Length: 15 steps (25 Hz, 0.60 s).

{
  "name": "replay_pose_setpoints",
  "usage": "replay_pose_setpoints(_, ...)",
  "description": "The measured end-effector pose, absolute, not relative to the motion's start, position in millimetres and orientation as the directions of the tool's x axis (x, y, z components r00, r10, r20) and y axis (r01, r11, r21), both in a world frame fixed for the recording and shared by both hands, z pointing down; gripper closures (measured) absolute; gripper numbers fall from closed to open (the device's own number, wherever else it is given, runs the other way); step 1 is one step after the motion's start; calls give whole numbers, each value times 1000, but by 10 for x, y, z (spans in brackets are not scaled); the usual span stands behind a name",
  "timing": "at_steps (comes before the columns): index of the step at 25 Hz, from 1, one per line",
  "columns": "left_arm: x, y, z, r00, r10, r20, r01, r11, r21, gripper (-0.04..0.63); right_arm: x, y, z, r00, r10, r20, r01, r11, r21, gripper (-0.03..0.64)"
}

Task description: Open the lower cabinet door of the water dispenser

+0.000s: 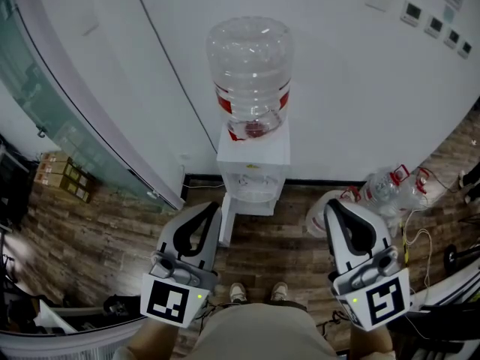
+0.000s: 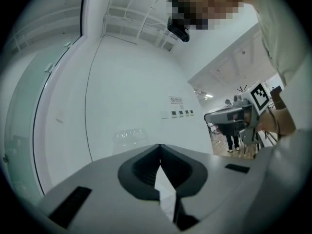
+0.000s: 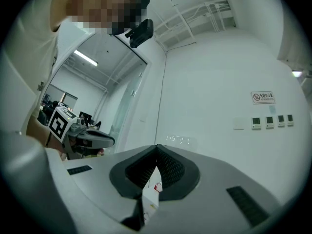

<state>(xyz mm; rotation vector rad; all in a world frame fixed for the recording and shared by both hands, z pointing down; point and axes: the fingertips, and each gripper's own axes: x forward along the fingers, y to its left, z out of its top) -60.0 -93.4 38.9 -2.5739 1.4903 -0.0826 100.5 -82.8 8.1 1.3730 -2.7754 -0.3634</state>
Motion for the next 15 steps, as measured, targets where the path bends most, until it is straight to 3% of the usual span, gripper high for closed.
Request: replay_pose_setpoints(15, -562, -932, 421, 481, -877, -22, -866, -470, -172, 589, 1225, -855, 43, -585, -806, -89, -799, 554, 233, 611)
